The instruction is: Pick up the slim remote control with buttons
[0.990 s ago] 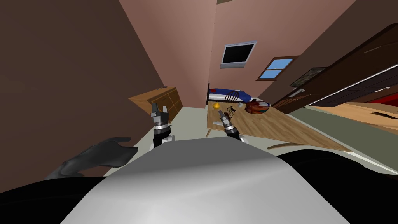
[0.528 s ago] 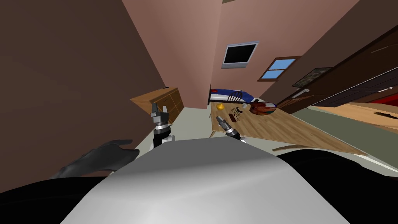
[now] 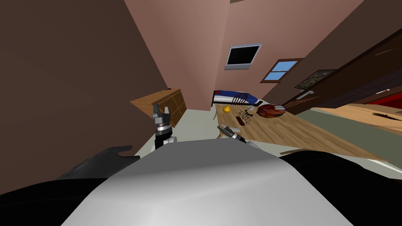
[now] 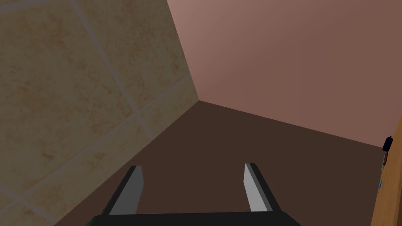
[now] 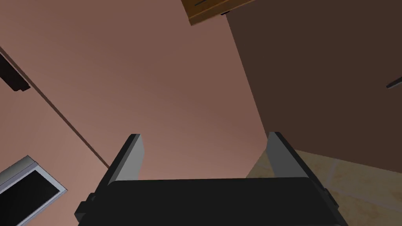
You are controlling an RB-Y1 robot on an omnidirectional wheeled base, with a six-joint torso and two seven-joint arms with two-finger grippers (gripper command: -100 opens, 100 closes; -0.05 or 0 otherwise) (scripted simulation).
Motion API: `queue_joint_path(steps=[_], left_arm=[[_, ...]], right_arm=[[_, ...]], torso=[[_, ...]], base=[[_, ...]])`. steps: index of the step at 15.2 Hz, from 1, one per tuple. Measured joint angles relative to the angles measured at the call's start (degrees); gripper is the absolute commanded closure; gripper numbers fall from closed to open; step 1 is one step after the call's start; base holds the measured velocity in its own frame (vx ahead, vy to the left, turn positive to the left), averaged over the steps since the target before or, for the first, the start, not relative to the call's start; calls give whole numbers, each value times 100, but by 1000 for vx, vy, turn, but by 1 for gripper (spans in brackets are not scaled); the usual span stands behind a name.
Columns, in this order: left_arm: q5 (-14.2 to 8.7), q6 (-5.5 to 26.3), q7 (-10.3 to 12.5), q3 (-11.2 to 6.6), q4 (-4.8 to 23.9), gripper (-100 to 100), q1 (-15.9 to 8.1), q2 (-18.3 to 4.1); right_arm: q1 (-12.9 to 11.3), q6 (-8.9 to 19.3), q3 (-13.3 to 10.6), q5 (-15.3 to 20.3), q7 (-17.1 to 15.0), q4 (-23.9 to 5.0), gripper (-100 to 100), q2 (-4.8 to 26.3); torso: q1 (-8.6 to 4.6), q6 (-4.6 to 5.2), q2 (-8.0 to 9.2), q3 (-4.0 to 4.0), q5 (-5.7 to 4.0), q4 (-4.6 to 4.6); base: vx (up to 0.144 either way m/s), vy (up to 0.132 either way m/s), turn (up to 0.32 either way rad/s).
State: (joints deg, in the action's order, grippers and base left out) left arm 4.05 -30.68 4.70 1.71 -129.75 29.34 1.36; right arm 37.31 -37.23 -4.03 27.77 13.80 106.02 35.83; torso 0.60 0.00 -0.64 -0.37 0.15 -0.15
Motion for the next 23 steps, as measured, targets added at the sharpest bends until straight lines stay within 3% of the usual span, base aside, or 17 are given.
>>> queue_joint_path(steps=[9, 12, 17, 23], left_arm=[[0, 0, 0, -1, 0, 0, 0, -1], [0, 0, 0, -1, 0, 0, 1, -1], [0, 0, 0, -1, 0, 0, 0, -1], [0, 0, 0, -2, 0, 0, 0, -2]], right_arm=[[212, -43, -127, 1056, 498, -796, -100, 774], [255, -75, -157, 1412, 689, -1152, -100, 1067], [378, 23, -252, 1986, 925, -1386, -100, 1416], [482, 52, -327, 2683, 1333, -1943, -100, 1813]], torso=[[-37, 0, -2, -1, -9, 0], [-47, 0, -13, -7, -11, -2], [-50, 0, 5, 3, -11, 2], [-68, 1, -6, -3, -14, -1]], base=[[144, 79, -39], [165, 38, -52], [136, 32, -44], [161, 11, -53]])
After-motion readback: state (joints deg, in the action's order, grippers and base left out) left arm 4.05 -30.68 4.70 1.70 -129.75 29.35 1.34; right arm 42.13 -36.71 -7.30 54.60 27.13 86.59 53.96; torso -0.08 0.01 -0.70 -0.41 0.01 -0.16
